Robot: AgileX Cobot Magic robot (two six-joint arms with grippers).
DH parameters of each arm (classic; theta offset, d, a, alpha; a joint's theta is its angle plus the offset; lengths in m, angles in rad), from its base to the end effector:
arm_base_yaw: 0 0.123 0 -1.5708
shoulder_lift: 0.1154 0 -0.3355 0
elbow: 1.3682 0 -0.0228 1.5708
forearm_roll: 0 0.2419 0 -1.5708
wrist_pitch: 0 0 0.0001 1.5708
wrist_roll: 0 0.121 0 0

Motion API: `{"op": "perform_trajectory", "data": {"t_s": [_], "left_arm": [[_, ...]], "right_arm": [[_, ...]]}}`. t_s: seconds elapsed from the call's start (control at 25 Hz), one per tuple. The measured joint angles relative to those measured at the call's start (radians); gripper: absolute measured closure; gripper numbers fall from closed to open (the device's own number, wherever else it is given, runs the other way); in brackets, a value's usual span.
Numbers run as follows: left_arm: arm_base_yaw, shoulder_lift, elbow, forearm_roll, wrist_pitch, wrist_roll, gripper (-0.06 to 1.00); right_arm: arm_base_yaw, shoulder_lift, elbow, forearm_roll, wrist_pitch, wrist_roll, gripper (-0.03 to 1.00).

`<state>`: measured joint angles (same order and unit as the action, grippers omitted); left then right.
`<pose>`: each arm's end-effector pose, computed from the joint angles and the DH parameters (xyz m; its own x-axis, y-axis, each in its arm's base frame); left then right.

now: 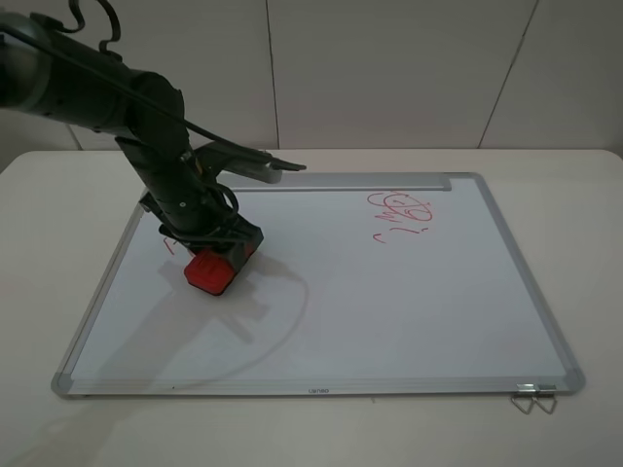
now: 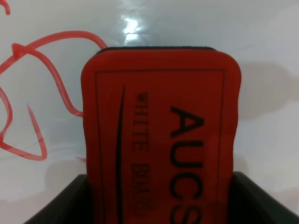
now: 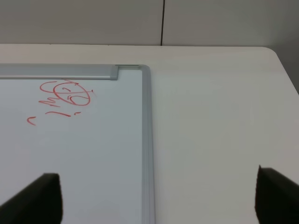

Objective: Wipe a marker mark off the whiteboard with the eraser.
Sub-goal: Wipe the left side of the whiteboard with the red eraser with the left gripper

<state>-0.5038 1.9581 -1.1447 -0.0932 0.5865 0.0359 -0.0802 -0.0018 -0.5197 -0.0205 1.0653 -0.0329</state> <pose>0.3373 -0.1931 0.1566 -0.8662 0.4298 -0.2549 0.4579 0.8869 -0.0605 -0.0394 0.0010 0.2646 -0.4431 -0.0073 -0.8964 0.0772 0.9959 -0.0463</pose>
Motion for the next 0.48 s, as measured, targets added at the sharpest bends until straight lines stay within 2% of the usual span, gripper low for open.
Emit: {"op": "perform_trajectory", "data": {"t_s": [0.48], "left_arm": [[0.000, 0.084, -0.115, 0.000, 0.044, 0.006, 0.38]], "right_arm": [[0.000, 0.000, 0.000, 0.000, 0.000, 0.000, 0.26]]}}
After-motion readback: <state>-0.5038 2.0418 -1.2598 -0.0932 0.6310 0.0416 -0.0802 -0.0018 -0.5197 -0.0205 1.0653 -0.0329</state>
